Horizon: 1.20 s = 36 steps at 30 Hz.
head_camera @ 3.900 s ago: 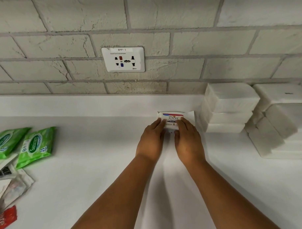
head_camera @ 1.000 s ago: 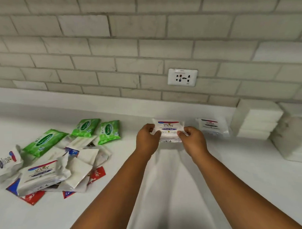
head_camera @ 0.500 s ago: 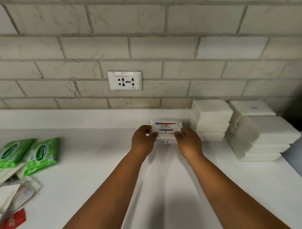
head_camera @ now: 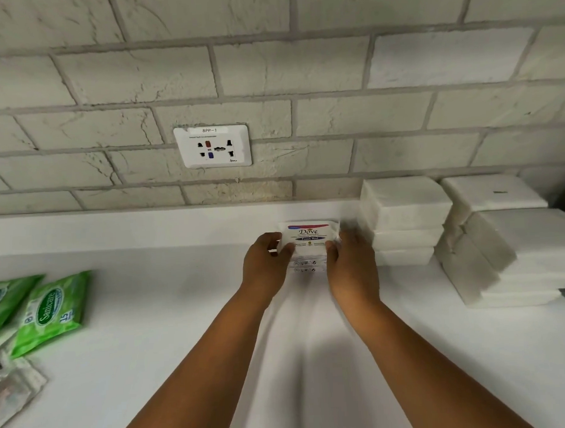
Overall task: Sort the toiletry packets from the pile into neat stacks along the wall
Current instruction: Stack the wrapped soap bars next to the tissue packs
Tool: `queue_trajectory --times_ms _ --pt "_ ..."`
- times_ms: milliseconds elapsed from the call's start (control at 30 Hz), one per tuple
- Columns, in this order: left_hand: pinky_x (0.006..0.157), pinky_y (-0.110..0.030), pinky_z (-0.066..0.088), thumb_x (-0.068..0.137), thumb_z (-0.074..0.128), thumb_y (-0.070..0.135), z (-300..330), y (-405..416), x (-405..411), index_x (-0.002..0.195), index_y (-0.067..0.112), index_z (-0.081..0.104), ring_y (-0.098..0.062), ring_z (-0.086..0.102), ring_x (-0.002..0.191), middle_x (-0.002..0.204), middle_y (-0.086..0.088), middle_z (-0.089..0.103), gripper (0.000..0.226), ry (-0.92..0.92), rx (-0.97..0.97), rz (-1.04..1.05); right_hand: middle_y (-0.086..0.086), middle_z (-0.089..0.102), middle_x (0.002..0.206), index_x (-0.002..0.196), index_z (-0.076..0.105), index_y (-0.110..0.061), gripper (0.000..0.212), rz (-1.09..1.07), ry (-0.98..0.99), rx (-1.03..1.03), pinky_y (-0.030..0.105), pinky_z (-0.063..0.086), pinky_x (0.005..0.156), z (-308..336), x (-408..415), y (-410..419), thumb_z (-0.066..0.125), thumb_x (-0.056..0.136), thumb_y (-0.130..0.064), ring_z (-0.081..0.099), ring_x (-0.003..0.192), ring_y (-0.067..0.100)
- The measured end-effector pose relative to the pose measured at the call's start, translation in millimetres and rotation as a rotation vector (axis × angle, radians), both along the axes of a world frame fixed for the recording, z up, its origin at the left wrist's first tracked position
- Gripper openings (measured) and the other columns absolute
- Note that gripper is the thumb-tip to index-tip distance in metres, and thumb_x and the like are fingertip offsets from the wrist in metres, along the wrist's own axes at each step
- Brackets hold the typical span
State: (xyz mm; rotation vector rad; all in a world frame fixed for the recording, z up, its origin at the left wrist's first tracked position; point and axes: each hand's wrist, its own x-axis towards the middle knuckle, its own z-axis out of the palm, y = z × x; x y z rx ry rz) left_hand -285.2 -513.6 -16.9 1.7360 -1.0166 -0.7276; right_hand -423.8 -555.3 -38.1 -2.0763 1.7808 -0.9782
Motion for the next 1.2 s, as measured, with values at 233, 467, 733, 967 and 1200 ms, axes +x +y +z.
queue_trajectory --times_ms 233,467,733,967,1200 --pt "0.085 -0.031 0.05 0.095 0.056 0.033 -5.1 3.9 1.2 0.122 0.022 0.056 -0.014 0.062 0.093 0.11 0.003 0.064 0.03 0.004 0.011 0.018 0.008 0.063 0.112 0.113 0.065 -0.013 0.035 0.143 0.281 -0.365 0.042 0.049 0.082 5.8 4.2 10.3 0.072 0.08 -0.022 0.058 0.102 0.033" --pt "0.087 -0.037 0.053 0.094 0.056 0.037 -11.1 2.6 0.5 0.121 0.024 0.059 -0.017 0.066 0.092 0.106 0.001 0.068 0.031 0.047 0.016 0.011 0.011 0.062 0.114 0.113 0.066 -0.007 0.03 0.294 0.142 -0.219 0.041 0.049 0.094 -5.7 4.0 1.6 0.065 0.083 -0.003 0.056 0.108 0.033" --pt "0.088 -0.036 0.053 0.094 0.056 0.036 -8.0 -1.7 1.4 0.123 0.021 0.056 -0.018 0.065 0.095 0.107 -0.001 0.067 0.033 0.039 0.059 0.014 0.01 0.062 0.116 0.115 0.064 -0.009 0.03 0.298 0.221 -0.169 0.044 0.049 0.092 3.9 5.7 -1.2 0.063 0.085 -0.007 0.056 0.108 0.033" --pt "0.095 -0.034 0.047 0.094 0.054 0.044 14.7 26.5 11.1 0.13 0.018 0.05 -0.015 0.054 0.104 0.122 -0.001 0.059 0.045 -0.01 0.104 0.023 0.004 0.052 0.136 0.129 0.055 -0.017 0.04 0.287 0.365 -0.109 0.042 0.038 0.104 28.9 7.9 24.2 0.06 0.09 -0.025 0.043 0.128 0.028" --pt "0.093 -0.031 0.045 0.094 0.053 0.042 53.4 92.0 42.9 0.131 0.015 0.05 -0.022 0.054 0.116 0.13 -0.006 0.055 0.046 -0.046 0.04 0.113 0.006 0.053 0.135 0.13 0.055 -0.019 0.043 0.393 0.31 -0.071 0.041 0.038 0.105 67.3 41.5 80.9 0.058 0.091 -0.036 0.043 0.128 0.029"
